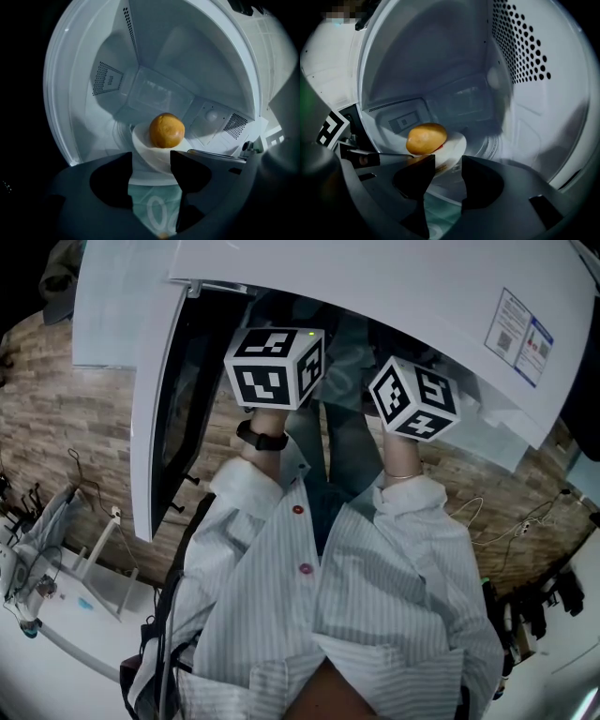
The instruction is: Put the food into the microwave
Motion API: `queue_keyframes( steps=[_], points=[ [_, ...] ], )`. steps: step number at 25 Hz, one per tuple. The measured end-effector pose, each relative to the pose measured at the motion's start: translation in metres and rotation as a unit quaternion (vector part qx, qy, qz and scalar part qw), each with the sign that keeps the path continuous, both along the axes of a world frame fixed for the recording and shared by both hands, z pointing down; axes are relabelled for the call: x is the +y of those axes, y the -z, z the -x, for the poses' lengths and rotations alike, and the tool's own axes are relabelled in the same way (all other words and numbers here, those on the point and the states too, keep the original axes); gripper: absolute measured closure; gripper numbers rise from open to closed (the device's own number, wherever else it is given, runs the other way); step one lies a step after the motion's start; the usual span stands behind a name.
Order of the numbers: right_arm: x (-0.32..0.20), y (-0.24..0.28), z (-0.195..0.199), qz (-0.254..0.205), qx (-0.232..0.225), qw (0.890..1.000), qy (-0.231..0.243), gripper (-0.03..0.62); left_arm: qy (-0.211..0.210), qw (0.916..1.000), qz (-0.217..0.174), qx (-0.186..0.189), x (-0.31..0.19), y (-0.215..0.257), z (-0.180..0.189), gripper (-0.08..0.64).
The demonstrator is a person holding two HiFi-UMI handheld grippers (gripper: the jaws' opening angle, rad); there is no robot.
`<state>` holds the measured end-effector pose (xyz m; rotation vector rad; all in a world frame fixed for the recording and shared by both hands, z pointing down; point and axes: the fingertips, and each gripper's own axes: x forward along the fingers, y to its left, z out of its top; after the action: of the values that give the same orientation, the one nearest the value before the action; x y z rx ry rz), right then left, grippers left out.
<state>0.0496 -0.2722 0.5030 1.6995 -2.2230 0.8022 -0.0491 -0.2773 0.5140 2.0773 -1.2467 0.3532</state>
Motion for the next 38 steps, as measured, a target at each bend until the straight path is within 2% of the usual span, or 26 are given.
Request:
queue_keyframes(
  steps=[5,11,16,21,29,32,38],
  points=[
    [0.003,-0.001,-0.003,-0.004,0.033,0.999,0.005,0.402,0.002,1.0,-0.007,0.006,0.001,0.001,0.001,0.313],
    [0.006,0.006,-0.002,-0.011,0.013,1.0,0.0,0.4,0.01,0.9996,-0.017,0.023,0.004,0.009,0.006,0.313],
    [0.013,0.013,0.0,-0.016,-0.001,1.0,0.007,0.4,0.003,0.9994,-0.034,0.001,0.012,0.014,0.01,0.313],
    [0.017,0.023,0.001,-0.018,-0.01,1.0,0.011,0.4,0.001,0.9993,-0.035,0.007,0.02,0.024,0.011,0.314],
    [0.03,0.042,0.014,-0.004,-0.045,0.997,0.056,0.406,-0.013,0.9986,-0.051,0.009,0.032,0.052,0.012,0.32],
    [0.035,0.049,0.02,0.002,-0.051,0.996,0.073,0.423,-0.017,0.9978,-0.063,0.008,0.03,0.066,0.013,0.344],
    [0.039,0.069,0.029,-0.01,-0.059,0.993,0.1,0.456,-0.019,0.9962,-0.077,0.035,0.034,0.094,0.015,0.401]
  ],
)
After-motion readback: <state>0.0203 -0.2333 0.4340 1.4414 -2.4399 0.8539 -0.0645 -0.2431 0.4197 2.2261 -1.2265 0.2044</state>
